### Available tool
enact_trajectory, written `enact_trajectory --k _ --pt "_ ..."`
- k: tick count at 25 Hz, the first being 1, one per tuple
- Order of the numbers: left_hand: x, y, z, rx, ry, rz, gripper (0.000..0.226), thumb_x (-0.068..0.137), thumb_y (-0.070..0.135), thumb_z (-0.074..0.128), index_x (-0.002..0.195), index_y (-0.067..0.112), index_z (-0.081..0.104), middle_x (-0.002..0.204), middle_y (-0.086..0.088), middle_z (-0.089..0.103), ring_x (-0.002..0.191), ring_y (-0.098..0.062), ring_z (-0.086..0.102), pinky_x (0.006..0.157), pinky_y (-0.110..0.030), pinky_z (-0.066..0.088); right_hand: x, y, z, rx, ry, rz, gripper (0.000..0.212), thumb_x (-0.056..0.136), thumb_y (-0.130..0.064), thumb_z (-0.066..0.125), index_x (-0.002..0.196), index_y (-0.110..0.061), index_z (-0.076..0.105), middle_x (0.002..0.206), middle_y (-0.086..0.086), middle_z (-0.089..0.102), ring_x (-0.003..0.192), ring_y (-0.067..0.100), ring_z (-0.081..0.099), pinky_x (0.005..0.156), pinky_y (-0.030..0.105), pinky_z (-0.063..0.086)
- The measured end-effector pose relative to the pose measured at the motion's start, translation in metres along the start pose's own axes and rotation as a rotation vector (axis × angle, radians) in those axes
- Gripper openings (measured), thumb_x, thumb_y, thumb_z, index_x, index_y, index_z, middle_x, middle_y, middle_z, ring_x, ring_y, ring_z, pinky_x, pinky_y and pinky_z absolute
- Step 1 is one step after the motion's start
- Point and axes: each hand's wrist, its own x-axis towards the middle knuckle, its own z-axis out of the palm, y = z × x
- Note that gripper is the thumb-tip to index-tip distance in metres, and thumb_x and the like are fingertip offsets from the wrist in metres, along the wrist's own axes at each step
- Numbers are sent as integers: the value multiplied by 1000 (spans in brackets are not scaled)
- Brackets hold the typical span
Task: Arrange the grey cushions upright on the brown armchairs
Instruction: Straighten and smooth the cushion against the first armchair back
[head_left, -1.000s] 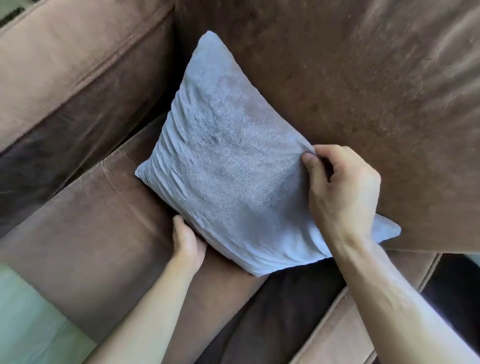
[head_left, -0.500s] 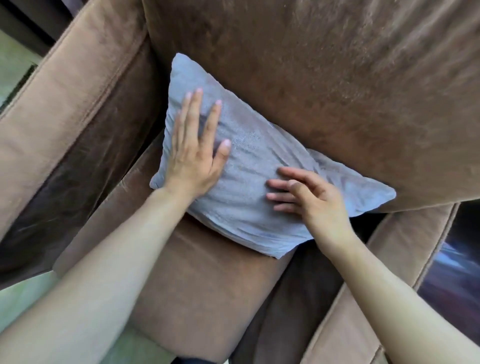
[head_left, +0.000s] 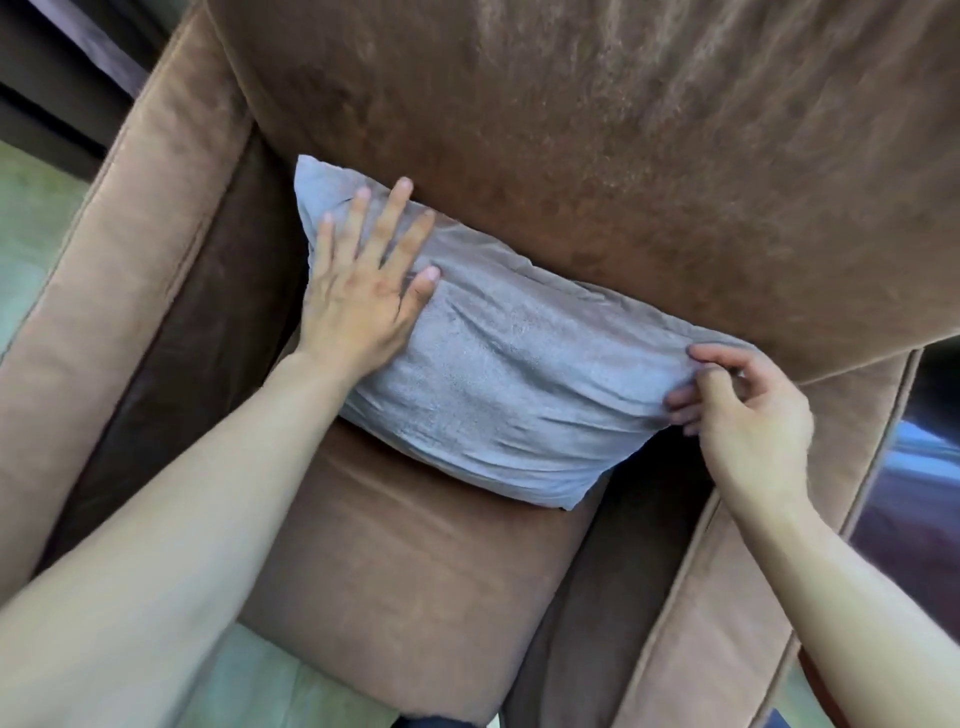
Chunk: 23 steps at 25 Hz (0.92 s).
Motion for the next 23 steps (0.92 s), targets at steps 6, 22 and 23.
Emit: enact_trajectory --k 6,22,23 --pt "22 -36 -23 51 91 134 46 91 1 44 133 2 62 134 -16 66 134 -43 52 116 -61 35 4 14 -17 -67 242 83 26 90 -41 69 107 -25 57 100 -5 69 78 0 60 77 9 43" --pt "14 6 -66 256 143 133 18 96 17 56 103 0 58 97 -27 59 87 -41 58 73 -51 37 -9 12 -15 94 340 183 31 95 -36 58 69 -19 53 65 2 56 58 2 53 74 40 49" --pt "-4 23 -63 158 111 289 21 96 20 58 101 0 59 94 -26 60 84 -39 58 72 -50 41 -20 8 -7 161 151 162 34 97 -31 58 67 -15 58 62 7 58 57 10 56 61 40 52"
